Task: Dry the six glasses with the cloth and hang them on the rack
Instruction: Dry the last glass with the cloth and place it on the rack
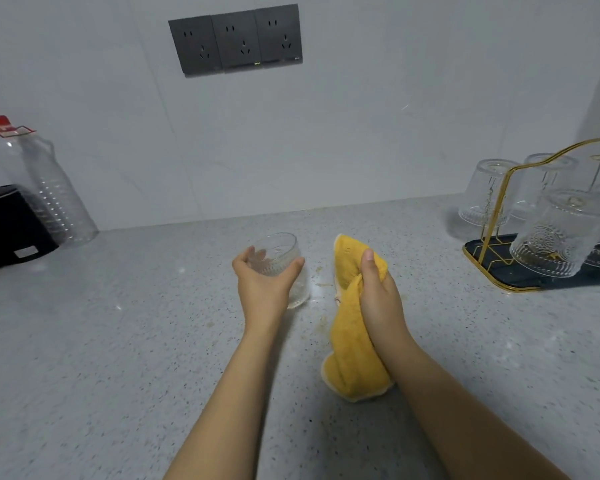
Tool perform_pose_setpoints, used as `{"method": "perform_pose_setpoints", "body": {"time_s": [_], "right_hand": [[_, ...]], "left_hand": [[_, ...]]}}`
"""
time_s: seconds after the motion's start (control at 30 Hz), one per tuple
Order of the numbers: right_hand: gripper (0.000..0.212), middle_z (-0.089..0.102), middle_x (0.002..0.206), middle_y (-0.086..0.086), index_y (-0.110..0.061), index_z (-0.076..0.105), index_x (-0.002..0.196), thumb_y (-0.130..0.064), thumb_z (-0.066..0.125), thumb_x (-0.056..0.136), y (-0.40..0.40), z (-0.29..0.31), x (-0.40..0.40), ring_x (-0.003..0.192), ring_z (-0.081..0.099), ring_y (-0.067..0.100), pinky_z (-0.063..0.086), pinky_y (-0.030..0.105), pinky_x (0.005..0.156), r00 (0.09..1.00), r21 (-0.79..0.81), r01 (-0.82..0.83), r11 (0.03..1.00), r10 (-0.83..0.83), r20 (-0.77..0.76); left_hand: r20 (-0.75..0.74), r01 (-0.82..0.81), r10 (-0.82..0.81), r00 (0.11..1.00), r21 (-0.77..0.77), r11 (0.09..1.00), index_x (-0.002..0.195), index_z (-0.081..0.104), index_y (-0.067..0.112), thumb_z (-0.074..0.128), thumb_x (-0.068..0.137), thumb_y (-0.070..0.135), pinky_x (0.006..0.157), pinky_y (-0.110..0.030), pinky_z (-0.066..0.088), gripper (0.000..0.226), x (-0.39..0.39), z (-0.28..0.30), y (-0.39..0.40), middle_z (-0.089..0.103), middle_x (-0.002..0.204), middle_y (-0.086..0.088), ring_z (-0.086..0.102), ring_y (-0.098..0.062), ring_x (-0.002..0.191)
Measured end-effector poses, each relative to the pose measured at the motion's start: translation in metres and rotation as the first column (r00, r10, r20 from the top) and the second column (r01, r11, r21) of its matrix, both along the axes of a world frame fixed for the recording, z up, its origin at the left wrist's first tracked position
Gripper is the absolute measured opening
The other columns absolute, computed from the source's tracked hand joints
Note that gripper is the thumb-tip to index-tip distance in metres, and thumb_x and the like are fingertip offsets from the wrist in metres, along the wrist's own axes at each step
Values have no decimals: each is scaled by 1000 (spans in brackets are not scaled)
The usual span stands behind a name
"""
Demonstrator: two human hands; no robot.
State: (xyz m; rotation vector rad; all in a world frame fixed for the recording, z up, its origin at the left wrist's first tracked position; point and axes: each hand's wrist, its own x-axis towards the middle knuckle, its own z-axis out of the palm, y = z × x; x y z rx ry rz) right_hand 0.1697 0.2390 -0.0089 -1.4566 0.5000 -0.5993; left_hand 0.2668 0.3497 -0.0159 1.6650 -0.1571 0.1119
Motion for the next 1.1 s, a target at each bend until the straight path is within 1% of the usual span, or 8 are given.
{"method": "perform_pose_setpoints", "body": {"time_s": [0.1,0.33,0.43,0.53,0.7,0.83,0.97,1.1], "right_hand": [[61,36,148,1,-24,33,143,-57,24,92,1,1,-1,135,34,19,28,32,106,997,0,-81,997,81,-4],[53,5,153,-27,-43,10,143,-55,17,91,26,-22,6,141,-3,-6,4,23,116,971,-636,-120,762,225,86],[51,11,155,-20,-41,14,145,-52,19,96,21,-11,8,142,7,-2,11,27,115,965,-514,-181,839,251,70],[55,32,150,-2,-29,28,144,-54,19,95,5,1,8,137,30,14,23,26,106,971,-79,-235,969,230,-69],[56,6,155,-22,-36,10,146,-54,20,94,25,-14,-4,142,2,-4,9,27,116,963,-613,-178,770,263,50],[53,10,153,-24,-42,11,144,-54,22,94,18,-6,-2,139,11,-7,16,29,115,962,-464,-235,854,274,17],[60,34,149,-2,-28,25,146,-56,20,93,3,6,-3,136,32,16,25,32,111,959,-112,-271,956,260,-110],[54,5,155,-23,-41,8,145,-50,24,94,22,-9,-12,141,4,-5,11,18,113,930,-490,-299,819,366,43]], "left_hand": [[-160,166,-221,962,-299,940,128,52,19,90,49,56,99,-44,51,95,-7,2,-8,63,127,-4,63,-23,115],[-152,333,-393,907,-311,890,111,68,0,57,94,46,75,-36,53,50,-23,4,-20,67,104,-21,63,-30,93],[-156,366,-421,893,-293,883,107,71,5,57,94,44,88,-42,55,44,-29,4,-18,72,108,-20,70,-30,99],[-156,418,-474,867,-291,861,95,73,13,55,96,36,87,-39,56,29,-37,6,-21,75,103,-15,72,-26,96],[-187,344,-451,873,-420,840,97,71,9,51,98,38,66,-22,58,35,-33,11,-19,77,87,-6,74,-11,78],[-175,400,-493,852,-387,831,98,72,14,49,98,40,75,-28,58,34,-36,9,-18,78,88,-2,74,-10,83],[-233,414,-521,821,-385,825,109,71,11,52,95,44,96,-45,53,41,-40,6,-21,75,107,-14,71,-27,101],[-300,272,-523,798,-596,756,133,56,7,55,88,53,78,-38,61,64,-29,10,-16,69,119,-20,70,-31,105]]}}
